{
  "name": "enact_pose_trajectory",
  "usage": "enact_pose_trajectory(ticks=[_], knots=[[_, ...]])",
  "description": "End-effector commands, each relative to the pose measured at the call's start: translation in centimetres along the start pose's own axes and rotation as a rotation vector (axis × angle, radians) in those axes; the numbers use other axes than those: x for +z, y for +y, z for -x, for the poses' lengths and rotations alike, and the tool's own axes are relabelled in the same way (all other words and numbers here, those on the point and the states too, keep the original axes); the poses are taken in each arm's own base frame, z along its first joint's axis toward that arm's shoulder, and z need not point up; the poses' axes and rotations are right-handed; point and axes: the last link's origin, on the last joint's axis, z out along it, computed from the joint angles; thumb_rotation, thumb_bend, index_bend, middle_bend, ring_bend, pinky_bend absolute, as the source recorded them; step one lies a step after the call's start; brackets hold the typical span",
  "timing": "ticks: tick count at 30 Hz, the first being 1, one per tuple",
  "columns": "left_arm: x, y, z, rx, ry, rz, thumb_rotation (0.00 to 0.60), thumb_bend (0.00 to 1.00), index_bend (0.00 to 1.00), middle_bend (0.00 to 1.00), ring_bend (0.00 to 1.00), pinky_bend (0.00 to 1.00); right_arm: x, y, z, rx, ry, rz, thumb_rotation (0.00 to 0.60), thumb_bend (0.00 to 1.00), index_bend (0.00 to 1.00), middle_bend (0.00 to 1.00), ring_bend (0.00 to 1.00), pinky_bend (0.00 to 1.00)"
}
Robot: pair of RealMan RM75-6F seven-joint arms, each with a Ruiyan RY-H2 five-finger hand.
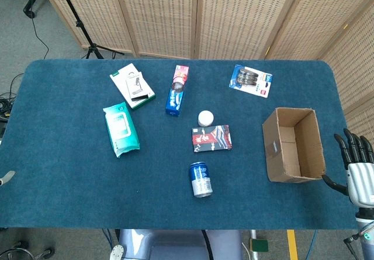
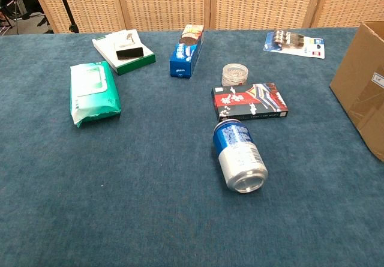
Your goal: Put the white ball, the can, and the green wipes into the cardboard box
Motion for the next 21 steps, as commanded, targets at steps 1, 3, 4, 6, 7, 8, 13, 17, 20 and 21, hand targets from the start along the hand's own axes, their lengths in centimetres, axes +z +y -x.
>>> enact_pose_trajectory(ticks=[1, 3, 4, 6, 7, 8, 13, 17, 20, 21], knots=[[-0.1, 0.0, 0.0, -0.003, -0.001, 0.002, 0.6, 0.0, 0.0, 0.0, 0.0, 0.04, -0.1, -0.1, 0.0, 0.009, -0.007, 0.001, 0.6, 0.0, 0.0, 0.0, 0.0, 0.0], [-0.2, 0.0, -0.1, -0.006, -0.003, 0.004, 0.6, 0.0, 0.0, 0.0, 0.0, 0.04, 0.0, -0.4, -0.1, 0.035, -0.003, -0.015, 0.6, 0.0, 0.0, 0.0, 0.0, 0.0], [-0.3, 0.0, -0.1, -0.008, -0.003, 0.004, 0.6, 0.0, 0.0, 0.0, 0.0, 0.04, 0.0, -0.5, -0.2, 0.048, -0.001, -0.026, 0.6, 0.0, 0.0, 0.0, 0.0, 0.0], [-0.5, 0.0, -0.3, -0.008, 0.003, 0.007, 0.6, 0.0, 0.0, 0.0, 0.0, 0.04, 0.3, -0.7, -0.4, 0.077, 0.012, -0.054, 0.6, 0.0, 0.0, 0.0, 0.0, 0.0], [-0.5, 0.0, -0.3, -0.01, 0.005, 0.007, 0.6, 0.0, 0.0, 0.0, 0.0, 0.04, 0.6, -1.0, -0.6, 0.094, 0.023, -0.074, 0.6, 0.0, 0.0, 0.0, 0.0, 0.0], [-0.6, 0.0, -0.3, -0.011, 0.006, 0.006, 0.6, 0.0, 0.0, 0.0, 0.0, 0.04, 0.8, -1.2, -0.7, 0.103, 0.029, -0.089, 0.6, 0.0, 0.0, 0.0, 0.0, 0.0], [-0.4, 0.0, -0.3, -0.005, 0.004, 0.001, 0.6, 0.0, 0.0, 0.0, 0.0, 0.04, 5.7, -5.2, -3.4, 0.096, 0.055, -0.268, 0.6, 0.0, 0.0, 0.0, 0.0, 0.0], [-0.4, 0.1, -0.4, -0.002, 0.004, -0.013, 0.6, 0.0, 0.0, 0.0, 0.0, 0.04, 11.1, -11.1, -5.8, 0.073, 0.035, -0.377, 0.6, 0.0, 0.0, 0.0, 0.0, 0.0], [-0.4, 0.1, -0.5, -0.004, 0.006, -0.02, 0.6, 0.0, 0.0, 0.0, 0.0, 0.04, 15.2, -14.9, -5.9, 0.052, -0.02, -0.401, 0.6, 0.0, 0.0, 0.0, 0.0, 0.0], [-0.4, 0.1, -0.5, -0.005, 0.006, -0.02, 0.6, 0.0, 0.0, 0.0, 0.0, 0.04, 15.7, -15.4, -5.8, 0.045, -0.024, -0.398, 0.6, 0.0, 0.0, 0.0, 0.0, 0.0]])
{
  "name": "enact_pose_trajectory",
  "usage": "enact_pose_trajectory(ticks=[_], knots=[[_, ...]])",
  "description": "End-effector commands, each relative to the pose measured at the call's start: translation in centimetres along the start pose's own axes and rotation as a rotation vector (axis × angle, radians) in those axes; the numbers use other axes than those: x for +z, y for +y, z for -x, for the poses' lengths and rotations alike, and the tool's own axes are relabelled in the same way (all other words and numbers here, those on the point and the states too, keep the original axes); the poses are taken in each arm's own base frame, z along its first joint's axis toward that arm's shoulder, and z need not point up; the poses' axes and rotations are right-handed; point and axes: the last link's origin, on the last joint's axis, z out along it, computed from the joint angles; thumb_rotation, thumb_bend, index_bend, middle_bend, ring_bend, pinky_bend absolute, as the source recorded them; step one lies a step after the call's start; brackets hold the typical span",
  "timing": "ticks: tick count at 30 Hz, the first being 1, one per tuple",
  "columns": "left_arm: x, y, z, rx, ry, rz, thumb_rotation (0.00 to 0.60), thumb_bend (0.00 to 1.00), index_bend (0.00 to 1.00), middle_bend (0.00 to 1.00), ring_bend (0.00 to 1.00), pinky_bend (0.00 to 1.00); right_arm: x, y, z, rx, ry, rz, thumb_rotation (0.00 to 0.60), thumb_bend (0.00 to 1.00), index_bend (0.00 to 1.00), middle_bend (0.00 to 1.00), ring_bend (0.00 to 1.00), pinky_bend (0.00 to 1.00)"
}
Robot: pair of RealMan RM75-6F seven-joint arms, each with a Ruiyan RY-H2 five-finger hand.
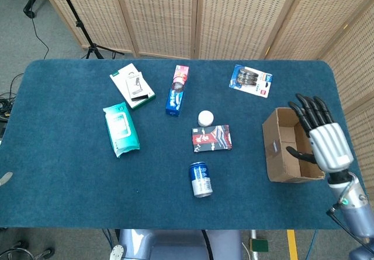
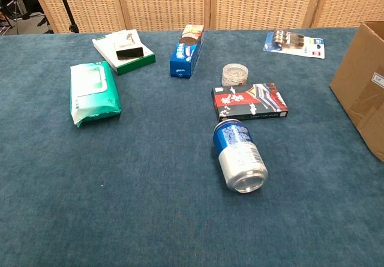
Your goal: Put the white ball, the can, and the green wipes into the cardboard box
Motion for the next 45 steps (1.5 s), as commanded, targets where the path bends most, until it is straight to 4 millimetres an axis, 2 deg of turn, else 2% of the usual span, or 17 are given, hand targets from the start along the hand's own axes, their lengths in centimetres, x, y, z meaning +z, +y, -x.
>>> enact_pose_trajectory(ticks=[1, 5, 8, 12, 14, 21, 28, 35, 39, 45], knots=[[0.0, 0.0, -0.1, -0.003, 0.002, -0.003, 0.6, 0.0, 0.0, 0.0, 0.0, 0.04, 8.6, -4.6, -0.9, -0.051, -0.05, -0.075, 0.6, 0.0, 0.0, 0.0, 0.0, 0.0], [0.4, -0.3, -0.2, -0.01, 0.006, -0.017, 0.6, 0.0, 0.0, 0.0, 0.0, 0.04, 12.5, -6.2, 1.3, -0.044, -0.106, -0.061, 0.6, 0.0, 0.0, 0.0, 0.0, 0.03], [0.6, -0.5, -0.1, -0.011, -0.004, -0.026, 0.6, 0.0, 0.0, 0.0, 0.0, 0.04, 14.9, -7.3, 2.8, -0.041, -0.138, -0.049, 0.6, 0.0, 0.04, 0.0, 0.0, 0.09], [0.9, -0.5, 0.1, -0.006, -0.02, -0.03, 0.6, 0.0, 0.0, 0.0, 0.0, 0.04, 17.1, -8.4, 5.0, -0.085, -0.172, -0.032, 0.6, 0.0, 0.05, 0.02, 0.0, 0.14], [1.1, -0.6, 0.4, -0.001, -0.036, -0.031, 0.6, 0.0, 0.0, 0.0, 0.0, 0.04, 18.1, -8.8, 6.8, -0.125, -0.219, -0.02, 0.6, 0.0, 0.05, 0.02, 0.0, 0.16], [1.6, -0.6, 0.7, 0.009, -0.054, -0.034, 0.6, 0.0, 0.0, 0.0, 0.0, 0.04, 18.9, -9.3, 12.6, -0.161, -0.373, 0.034, 0.6, 0.0, 0.05, 0.08, 0.02, 0.18], [2.2, -0.8, 1.0, 0.017, -0.075, -0.059, 0.6, 0.0, 0.0, 0.0, 0.0, 0.04, 18.6, -10.7, 17.2, -0.192, -0.459, 0.033, 0.6, 0.0, 0.06, 0.18, 0.14, 0.19], [2.4, -1.0, 1.2, 0.021, -0.083, -0.073, 0.6, 0.0, 0.0, 0.0, 0.0, 0.04, 18.7, -11.6, 19.6, -0.189, -0.502, 0.032, 0.6, 0.01, 0.09, 0.18, 0.14, 0.19], [2.8, -1.2, 1.4, 0.024, -0.097, -0.087, 0.6, 0.0, 0.0, 0.0, 0.0, 0.04, 18.6, -11.4, 21.0, -0.178, -0.519, 0.05, 0.6, 0.05, 0.09, 0.18, 0.15, 0.2], [3.0, -1.2, 1.6, 0.029, -0.1, -0.095, 0.6, 0.0, 0.0, 0.0, 0.0, 0.04, 19.2, -11.0, 22.0, -0.138, -0.523, 0.075, 0.6, 0.05, 0.09, 0.18, 0.15, 0.2]])
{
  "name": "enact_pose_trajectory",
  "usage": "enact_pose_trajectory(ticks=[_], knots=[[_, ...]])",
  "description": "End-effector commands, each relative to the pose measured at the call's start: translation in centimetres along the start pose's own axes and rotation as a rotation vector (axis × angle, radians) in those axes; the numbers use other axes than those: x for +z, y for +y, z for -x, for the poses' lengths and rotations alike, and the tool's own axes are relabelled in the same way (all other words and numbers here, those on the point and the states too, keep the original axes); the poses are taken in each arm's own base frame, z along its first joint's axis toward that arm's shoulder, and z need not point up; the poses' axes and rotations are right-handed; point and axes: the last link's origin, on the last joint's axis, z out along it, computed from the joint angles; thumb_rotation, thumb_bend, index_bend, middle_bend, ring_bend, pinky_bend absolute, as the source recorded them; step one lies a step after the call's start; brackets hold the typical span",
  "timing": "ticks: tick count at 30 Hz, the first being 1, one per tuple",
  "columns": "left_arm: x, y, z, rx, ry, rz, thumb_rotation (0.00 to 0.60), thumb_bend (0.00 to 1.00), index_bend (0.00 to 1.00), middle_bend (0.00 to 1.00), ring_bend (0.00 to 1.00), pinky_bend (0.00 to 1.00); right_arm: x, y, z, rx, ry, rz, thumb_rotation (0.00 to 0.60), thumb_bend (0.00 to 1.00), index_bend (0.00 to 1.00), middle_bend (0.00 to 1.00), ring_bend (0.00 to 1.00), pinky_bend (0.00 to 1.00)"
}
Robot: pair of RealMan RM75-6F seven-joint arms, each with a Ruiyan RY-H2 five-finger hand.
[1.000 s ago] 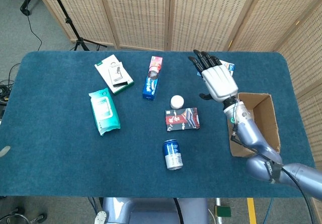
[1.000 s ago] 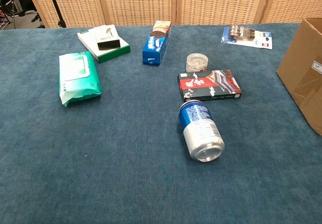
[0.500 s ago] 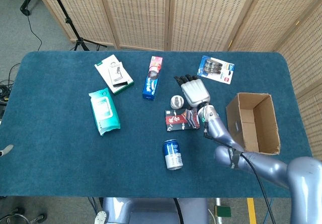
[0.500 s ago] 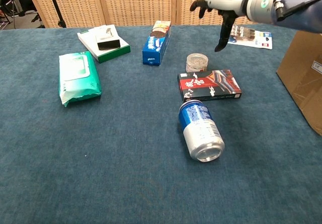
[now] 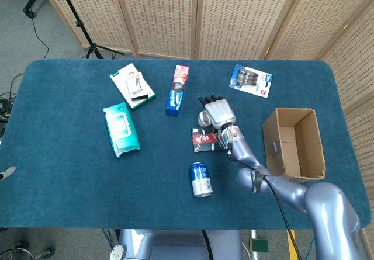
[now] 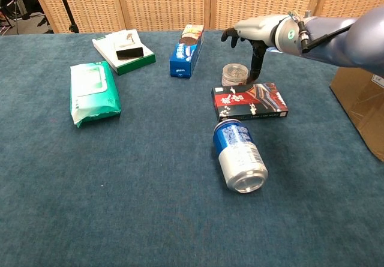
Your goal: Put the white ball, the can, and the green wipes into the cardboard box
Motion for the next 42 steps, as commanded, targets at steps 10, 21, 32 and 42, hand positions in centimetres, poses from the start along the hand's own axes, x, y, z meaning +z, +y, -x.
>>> enact_pose_trajectory(ticks=[10, 21, 32, 42], knots=[[0.4, -0.1, 0.2, 0.0, -0.003, -0.027, 0.6, 0.0, 0.0, 0.0, 0.0, 0.04, 2.1, -0.9, 1.0, 0.024, -0.016, 0.001, 0.6, 0.08, 0.14, 0.2, 0.16, 0.21], [1.3, -0.8, 0.2, -0.002, -0.012, -0.063, 0.6, 0.0, 0.0, 0.0, 0.0, 0.04, 3.8, -1.9, 2.0, 0.001, -0.023, 0.014, 0.6, 0.32, 0.41, 0.45, 0.38, 0.31], [1.2, -0.5, 0.4, 0.004, -0.02, -0.052, 0.6, 0.0, 0.0, 0.0, 0.0, 0.04, 2.9, -1.7, -1.0, 0.057, 0.11, -0.068, 0.6, 0.47, 0.47, 0.55, 0.48, 0.36], [0.7, 0.1, 0.6, 0.015, -0.02, -0.021, 0.6, 0.0, 0.0, 0.0, 0.0, 0.04, -3.5, 1.5, -8.9, 0.069, 0.322, -0.18, 0.6, 0.52, 0.48, 0.55, 0.48, 0.36]])
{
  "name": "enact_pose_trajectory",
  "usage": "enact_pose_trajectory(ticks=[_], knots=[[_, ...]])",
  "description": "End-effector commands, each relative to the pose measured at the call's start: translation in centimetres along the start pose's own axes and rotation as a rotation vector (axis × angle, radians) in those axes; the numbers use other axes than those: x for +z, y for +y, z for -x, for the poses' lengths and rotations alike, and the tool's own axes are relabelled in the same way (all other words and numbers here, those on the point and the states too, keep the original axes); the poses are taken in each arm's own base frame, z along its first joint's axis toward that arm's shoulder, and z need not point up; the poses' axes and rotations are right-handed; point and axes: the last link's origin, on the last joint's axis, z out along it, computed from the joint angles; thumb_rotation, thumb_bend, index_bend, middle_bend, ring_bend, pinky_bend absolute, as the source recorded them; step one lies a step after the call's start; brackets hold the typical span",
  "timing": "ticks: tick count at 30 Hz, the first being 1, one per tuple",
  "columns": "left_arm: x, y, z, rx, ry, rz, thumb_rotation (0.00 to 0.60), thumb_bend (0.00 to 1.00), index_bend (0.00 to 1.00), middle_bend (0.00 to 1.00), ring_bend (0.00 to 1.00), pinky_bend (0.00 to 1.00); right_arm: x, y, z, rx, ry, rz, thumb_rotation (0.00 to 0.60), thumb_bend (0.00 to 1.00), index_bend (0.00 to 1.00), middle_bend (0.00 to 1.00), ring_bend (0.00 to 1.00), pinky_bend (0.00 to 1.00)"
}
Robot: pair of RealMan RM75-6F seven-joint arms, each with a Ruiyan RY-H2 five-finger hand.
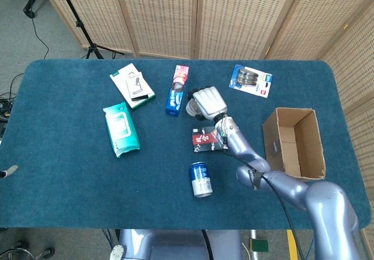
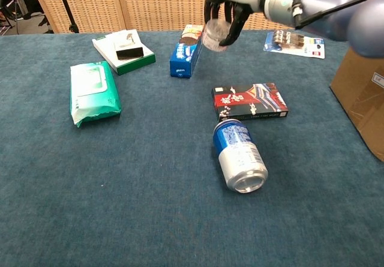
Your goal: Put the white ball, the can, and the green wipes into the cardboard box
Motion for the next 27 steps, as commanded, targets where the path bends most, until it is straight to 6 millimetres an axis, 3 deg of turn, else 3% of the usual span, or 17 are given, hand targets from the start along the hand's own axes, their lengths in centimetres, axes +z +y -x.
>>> enact_pose_trajectory(ticks=[1, 3, 5, 6, 9, 13, 19, 27], knots=[[-0.1, 0.1, 0.0, -0.001, 0.002, 0.005, 0.6, 0.0, 0.0, 0.0, 0.0, 0.04, -4.0, 2.5, -5.8, -0.039, 0.133, -0.029, 0.6, 0.52, 0.48, 0.55, 0.48, 0.36], [-0.2, 0.2, -0.1, -0.005, 0.004, 0.01, 0.6, 0.0, 0.0, 0.0, 0.0, 0.04, -5.8, 3.7, -7.4, -0.062, 0.159, -0.027, 0.6, 0.52, 0.48, 0.55, 0.48, 0.36], [-0.3, 0.3, -0.2, -0.011, 0.008, 0.019, 0.6, 0.0, 0.0, 0.0, 0.0, 0.04, -9.2, 6.1, -9.2, -0.098, 0.193, -0.004, 0.6, 0.52, 0.48, 0.55, 0.48, 0.36], [-0.4, 0.3, -0.2, -0.01, 0.007, 0.026, 0.6, 0.0, 0.0, 0.0, 0.0, 0.04, -10.9, 7.2, -9.7, -0.107, 0.196, 0.008, 0.6, 0.52, 0.48, 0.55, 0.48, 0.36], [-0.5, 0.5, -0.3, -0.011, 0.005, 0.037, 0.6, 0.0, 0.0, 0.0, 0.0, 0.04, -13.0, 8.7, -10.1, -0.109, 0.193, 0.024, 0.6, 0.52, 0.48, 0.55, 0.48, 0.36], [-0.8, 0.8, -0.6, -0.012, 0.017, 0.064, 0.6, 0.0, 0.0, 0.0, 0.0, 0.04, -17.7, 12.6, -9.7, -0.125, 0.151, 0.093, 0.6, 0.52, 0.48, 0.55, 0.48, 0.36], [-1.1, 1.1, -0.9, -0.005, 0.02, 0.089, 0.6, 0.0, 0.0, 0.0, 0.0, 0.04, -22.3, 15.7, -8.3, -0.133, 0.095, 0.151, 0.6, 0.52, 0.48, 0.55, 0.48, 0.36], [-1.7, 1.1, -1.1, -0.013, 0.024, 0.11, 0.6, 0.0, 0.0, 0.0, 0.0, 0.04, -25.6, 17.5, -6.4, -0.13, 0.056, 0.184, 0.6, 0.53, 0.48, 0.55, 0.48, 0.36]])
